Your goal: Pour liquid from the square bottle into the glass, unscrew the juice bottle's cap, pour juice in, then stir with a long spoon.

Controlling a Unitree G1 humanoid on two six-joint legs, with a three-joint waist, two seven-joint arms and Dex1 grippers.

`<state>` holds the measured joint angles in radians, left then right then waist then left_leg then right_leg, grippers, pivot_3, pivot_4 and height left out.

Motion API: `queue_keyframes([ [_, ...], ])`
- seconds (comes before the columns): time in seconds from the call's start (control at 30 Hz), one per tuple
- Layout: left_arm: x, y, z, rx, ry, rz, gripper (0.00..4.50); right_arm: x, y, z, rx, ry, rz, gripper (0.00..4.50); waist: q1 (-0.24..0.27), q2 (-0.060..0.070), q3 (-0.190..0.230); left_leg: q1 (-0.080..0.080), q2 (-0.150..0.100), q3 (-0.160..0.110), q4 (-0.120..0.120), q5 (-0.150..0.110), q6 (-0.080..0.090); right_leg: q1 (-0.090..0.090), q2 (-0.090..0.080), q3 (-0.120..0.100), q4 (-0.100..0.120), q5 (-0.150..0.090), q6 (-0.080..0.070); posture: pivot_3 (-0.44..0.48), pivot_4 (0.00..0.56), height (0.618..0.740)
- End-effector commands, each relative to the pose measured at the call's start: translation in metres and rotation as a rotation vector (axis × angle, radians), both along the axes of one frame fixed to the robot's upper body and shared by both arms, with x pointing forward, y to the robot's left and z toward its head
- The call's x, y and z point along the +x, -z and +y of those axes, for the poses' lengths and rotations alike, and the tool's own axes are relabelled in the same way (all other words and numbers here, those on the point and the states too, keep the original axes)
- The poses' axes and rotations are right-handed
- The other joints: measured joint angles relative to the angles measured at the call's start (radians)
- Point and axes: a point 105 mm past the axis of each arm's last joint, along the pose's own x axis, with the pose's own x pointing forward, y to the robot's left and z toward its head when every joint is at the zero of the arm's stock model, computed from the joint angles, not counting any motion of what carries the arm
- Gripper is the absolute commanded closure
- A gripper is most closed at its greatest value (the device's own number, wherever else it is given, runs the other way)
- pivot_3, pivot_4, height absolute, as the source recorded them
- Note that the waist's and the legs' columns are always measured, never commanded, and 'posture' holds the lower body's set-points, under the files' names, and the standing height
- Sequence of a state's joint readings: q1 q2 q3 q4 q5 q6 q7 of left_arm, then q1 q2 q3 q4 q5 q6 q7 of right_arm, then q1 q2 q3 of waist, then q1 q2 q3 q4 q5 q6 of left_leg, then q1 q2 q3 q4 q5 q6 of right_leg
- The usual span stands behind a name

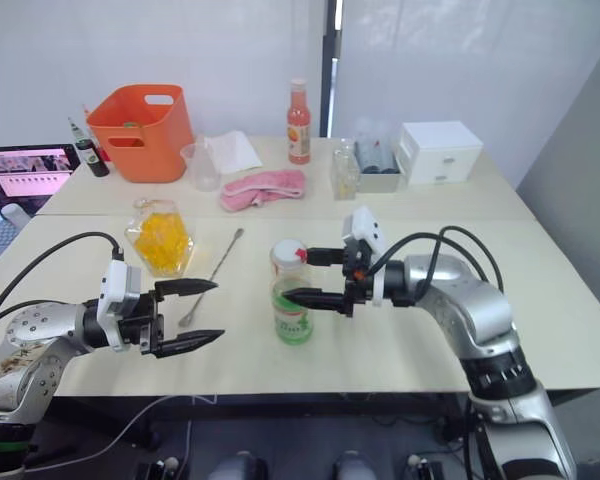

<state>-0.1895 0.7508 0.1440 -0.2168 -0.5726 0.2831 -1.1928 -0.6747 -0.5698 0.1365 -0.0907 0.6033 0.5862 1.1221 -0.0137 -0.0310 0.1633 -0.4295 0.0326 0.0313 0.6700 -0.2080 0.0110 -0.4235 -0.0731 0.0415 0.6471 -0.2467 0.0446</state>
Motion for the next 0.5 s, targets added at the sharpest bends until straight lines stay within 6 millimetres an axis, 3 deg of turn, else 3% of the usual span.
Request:
queue_keyframes([
  [0.03,-0.004,-0.006,-0.002,0.000,0.014,-0.040,0.00,0.004,-0.008,0.002,-0.001,-0.070,-0.071,0.50,0.000,0.000,0.000,0.000,0.000,0.000,0.000,0.000,0.000,0.000,0.000,0.000,0.000,0.000,0.000,0.000,0.150,0.715],
  [0.2,-0.006,-0.006,0.001,0.004,0.001,-0.040,0.00,0.012,-0.011,0.007,0.008,-0.118,-0.099,0.50,0.000,0.000,0.000,0.000,0.000,0.000,0.000,0.000,0.000,0.000,0.000,0.000,0.000,0.000,0.000,0.000,0.150,0.715],
  [0.23,-0.006,-0.006,0.001,0.005,0.000,-0.041,0.00,0.013,-0.011,0.008,0.010,-0.122,-0.101,1.00,0.001,0.000,0.000,0.000,0.000,0.000,0.000,0.000,0.000,0.000,-0.001,0.000,0.000,0.000,0.000,0.000,0.150,0.715],
  [0.4,-0.007,-0.007,0.002,0.009,-0.007,-0.043,0.00,0.015,-0.011,0.010,0.025,-0.139,-0.106,2.62,0.003,0.000,0.000,0.000,0.000,0.000,0.000,0.000,0.000,0.000,-0.001,0.000,0.000,0.000,0.000,0.000,0.150,0.715],
  [0.47,-0.007,-0.007,0.003,0.011,-0.009,-0.043,0.00,0.014,-0.013,0.009,0.036,-0.143,-0.101,3.08,0.002,0.000,0.000,0.000,0.000,0.000,0.000,0.000,0.000,0.000,-0.001,0.000,0.001,0.000,0.000,0.000,0.150,0.715],
  [0.5,-0.007,-0.007,0.003,0.012,-0.010,-0.043,0.00,0.014,-0.013,0.009,0.041,-0.145,-0.099,3.09,0.002,0.000,0.000,0.000,0.000,0.000,0.000,0.000,0.000,0.000,-0.001,0.000,0.001,0.000,0.000,0.000,0.150,0.715],
])
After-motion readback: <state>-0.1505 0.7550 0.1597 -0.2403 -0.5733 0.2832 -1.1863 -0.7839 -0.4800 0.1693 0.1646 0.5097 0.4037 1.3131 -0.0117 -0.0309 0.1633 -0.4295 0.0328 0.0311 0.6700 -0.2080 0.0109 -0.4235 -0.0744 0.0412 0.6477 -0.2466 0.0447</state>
